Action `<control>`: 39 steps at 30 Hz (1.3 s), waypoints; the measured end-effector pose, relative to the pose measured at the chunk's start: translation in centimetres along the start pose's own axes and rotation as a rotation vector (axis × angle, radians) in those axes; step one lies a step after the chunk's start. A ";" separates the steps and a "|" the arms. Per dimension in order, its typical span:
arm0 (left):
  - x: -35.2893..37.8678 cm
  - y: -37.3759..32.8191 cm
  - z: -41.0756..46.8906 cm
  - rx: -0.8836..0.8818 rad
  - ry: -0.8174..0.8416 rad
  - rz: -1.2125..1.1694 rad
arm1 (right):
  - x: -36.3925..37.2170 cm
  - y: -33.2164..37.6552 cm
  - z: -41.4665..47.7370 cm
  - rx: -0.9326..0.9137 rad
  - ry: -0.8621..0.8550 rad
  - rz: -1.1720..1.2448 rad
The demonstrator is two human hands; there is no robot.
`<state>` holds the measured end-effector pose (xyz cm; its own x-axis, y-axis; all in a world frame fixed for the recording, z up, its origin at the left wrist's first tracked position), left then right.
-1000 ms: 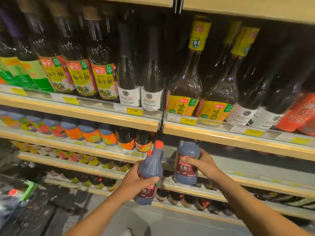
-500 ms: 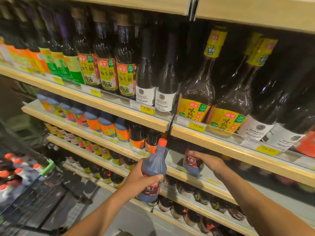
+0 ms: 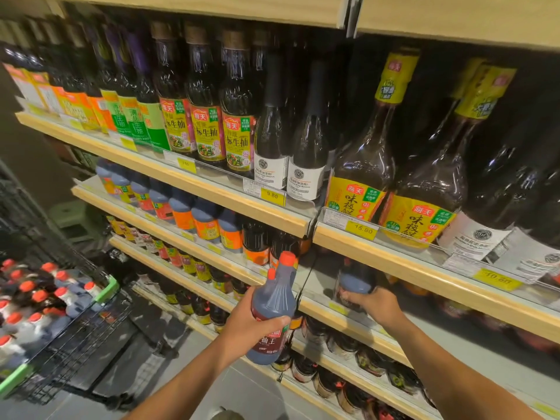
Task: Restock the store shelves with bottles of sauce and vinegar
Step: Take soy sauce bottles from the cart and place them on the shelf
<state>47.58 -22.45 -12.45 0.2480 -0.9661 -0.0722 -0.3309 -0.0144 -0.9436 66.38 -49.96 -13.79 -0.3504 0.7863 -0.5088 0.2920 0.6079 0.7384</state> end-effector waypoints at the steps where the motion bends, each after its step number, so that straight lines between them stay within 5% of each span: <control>1: -0.1 -0.1 0.0 -0.002 -0.006 0.006 | -0.2 0.2 -0.2 0.004 0.014 -0.002; 21: -3.4 -0.4 -2.1 -0.005 -0.129 0.024 | 4.4 4.4 1.6 -0.026 0.215 0.079; 31: -3.8 -0.1 -2.4 -0.020 -0.118 0.012 | 3.8 4.8 0.5 -0.083 0.174 0.007; 39: 0.6 -1.1 -1.0 -0.026 -0.017 -0.029 | -1.5 2.1 -2.6 -0.168 -0.072 -0.056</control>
<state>47.19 -23.30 -11.09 0.2736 -0.9605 -0.0507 -0.3468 -0.0493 -0.9366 65.20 -50.20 -10.31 -0.2952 0.7614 -0.5772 0.1193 0.6288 0.7684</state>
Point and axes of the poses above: each hand's wrist, its own z-axis towards the middle knuckle, its own x-axis out of the palm, y = z × x, the point moved 5 cm from there along z, towards the middle knuckle
